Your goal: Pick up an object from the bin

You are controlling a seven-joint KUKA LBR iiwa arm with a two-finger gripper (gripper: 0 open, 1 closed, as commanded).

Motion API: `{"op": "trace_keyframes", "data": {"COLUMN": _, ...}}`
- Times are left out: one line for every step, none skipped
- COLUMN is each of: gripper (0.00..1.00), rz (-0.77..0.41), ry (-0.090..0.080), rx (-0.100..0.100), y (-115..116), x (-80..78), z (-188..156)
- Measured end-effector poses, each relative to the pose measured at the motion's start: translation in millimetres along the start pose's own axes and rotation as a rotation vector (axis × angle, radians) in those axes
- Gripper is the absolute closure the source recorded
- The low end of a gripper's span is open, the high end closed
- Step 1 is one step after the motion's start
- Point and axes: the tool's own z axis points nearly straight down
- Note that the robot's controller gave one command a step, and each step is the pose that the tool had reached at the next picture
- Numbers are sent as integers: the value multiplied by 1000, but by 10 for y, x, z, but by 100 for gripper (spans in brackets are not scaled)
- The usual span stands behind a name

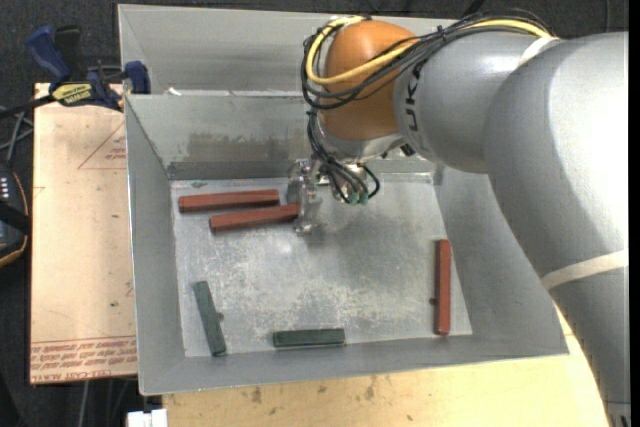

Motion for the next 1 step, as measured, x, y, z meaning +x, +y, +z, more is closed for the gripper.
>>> {"op": "trace_keyframes", "data": {"gripper": 100, "rz": 34, "ry": -4, "rx": 0, "y": 280, "x": 145, "z": -2045}}
